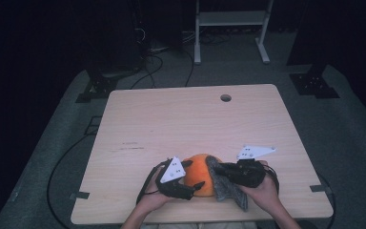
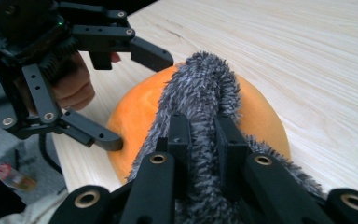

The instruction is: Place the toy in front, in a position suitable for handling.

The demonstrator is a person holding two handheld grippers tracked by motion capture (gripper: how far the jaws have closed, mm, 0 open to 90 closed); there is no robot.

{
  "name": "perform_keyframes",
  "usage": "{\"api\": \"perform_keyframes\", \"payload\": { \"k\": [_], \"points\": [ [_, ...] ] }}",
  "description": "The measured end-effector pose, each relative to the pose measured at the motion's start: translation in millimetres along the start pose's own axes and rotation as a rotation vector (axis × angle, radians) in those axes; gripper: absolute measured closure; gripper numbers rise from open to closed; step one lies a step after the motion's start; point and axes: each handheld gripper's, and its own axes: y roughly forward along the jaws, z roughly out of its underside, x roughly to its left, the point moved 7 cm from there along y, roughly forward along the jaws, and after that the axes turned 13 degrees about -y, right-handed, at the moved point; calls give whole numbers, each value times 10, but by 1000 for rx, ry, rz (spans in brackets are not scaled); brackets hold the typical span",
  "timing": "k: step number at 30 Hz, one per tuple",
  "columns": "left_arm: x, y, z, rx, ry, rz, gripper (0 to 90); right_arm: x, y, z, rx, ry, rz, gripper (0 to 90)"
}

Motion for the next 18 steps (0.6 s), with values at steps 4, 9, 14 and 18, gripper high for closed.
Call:
{"api": "perform_keyframes", "payload": {
  "k": [4, 9, 14, 18],
  "points": [
    [-106, 23, -27, 13, 95, -19, 282, 70, -60, -88, -30, -26, 2, 790],
    [-168, 29, -18, 33, 155, -31, 288, 234, 25, -150, -24, -105, -27, 789],
    [-115, -3, -48, 11, 114, -16, 260, 52, -27, -40, 21, -88, 42, 789],
    [-91, -1, -59, 3, 76, -7, 215, -64, -88, 59, 37, -53, 59, 789]
  ]
}}
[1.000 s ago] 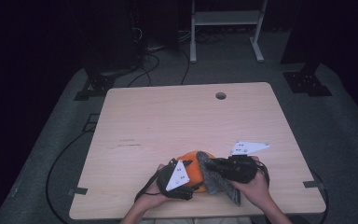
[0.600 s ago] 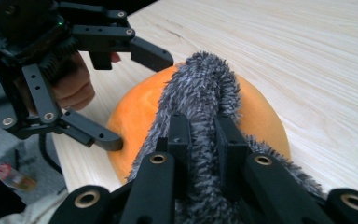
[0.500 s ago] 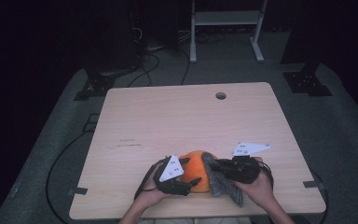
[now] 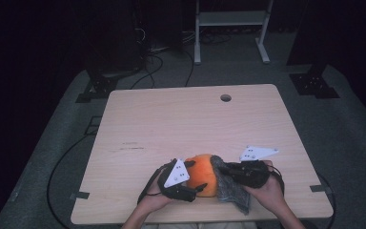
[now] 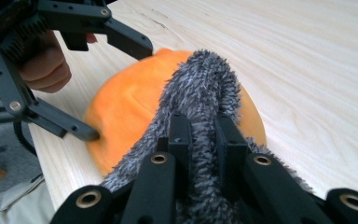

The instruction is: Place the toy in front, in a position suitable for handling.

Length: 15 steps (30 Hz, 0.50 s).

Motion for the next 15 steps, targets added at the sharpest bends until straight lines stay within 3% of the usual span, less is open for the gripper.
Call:
{"api": "perform_keyframes", "payload": {
  "k": [4, 7, 10, 12, 13, 15],
  "points": [
    [-36, 10, -13, 4, 18, -18, 289, 28, -33, -52, -20, 3, -16, 791],
    [-120, 27, -52, -4, 66, -13, 304, 161, -102, -200, -112, 0, -104, 791],
    [-152, 25, -76, -6, 81, -10, 265, 200, -43, -208, -77, -28, -88, 791],
    [-109, 4, -85, -12, 45, -10, 193, 145, 11, -130, -54, 4, -97, 791],
    [-55, -6, -79, -10, 3, -20, 173, 126, 11, -117, -54, 13, -98, 791],
    [-10, 0, -55, 12, -39, -7, 135, 83, -18, -112, -50, 14, -81, 791]
  ]
}}
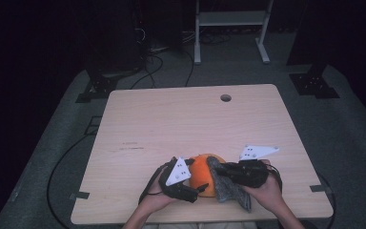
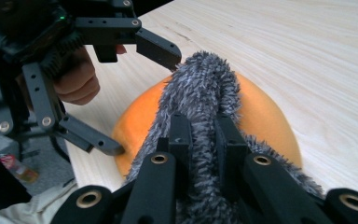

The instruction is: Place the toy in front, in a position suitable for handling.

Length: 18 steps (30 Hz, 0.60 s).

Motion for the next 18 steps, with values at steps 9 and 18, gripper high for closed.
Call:
{"api": "perform_keyframes", "payload": {
  "k": [9, 18],
  "points": [
    [-138, 23, -57, -10, 60, 1, 297, 154, -77, -177, -39, -21, -59, 793],
    [-83, 15, 37, 19, 81, -17, 297, 59, -8, -66, 25, -29, 22, 792]
  ]
}}
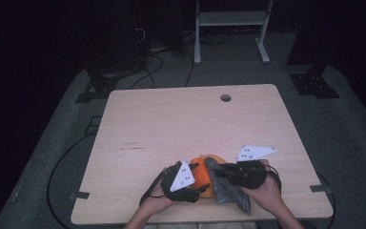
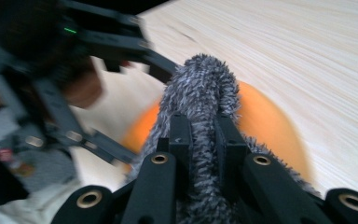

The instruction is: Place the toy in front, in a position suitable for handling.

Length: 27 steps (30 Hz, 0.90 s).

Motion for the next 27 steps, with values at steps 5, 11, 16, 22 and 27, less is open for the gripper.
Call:
{"api": "perform_keyframes", "payload": {
  "k": [5, 11, 16, 22, 27],
  "points": [
    [2, 12, 2, 6, -2, 7, 296, -93, -37, 67, 1, 49, 11, 794],
    [67, 0, 76, 29, 9, 2, 313, 116, 80, -33, -36, 1, -69, 786],
    [204, -42, 200, 48, -53, 24, 320, -97, 96, 139, -6, 66, -34, 786],
    [173, -73, -33, -71, -86, 70, 239, -10, 111, 119, -25, 31, -34, 786],
    [195, -14, 63, -25, -69, 33, 288, 64, 168, 91, -9, -24, -16, 784]
  ]
}}
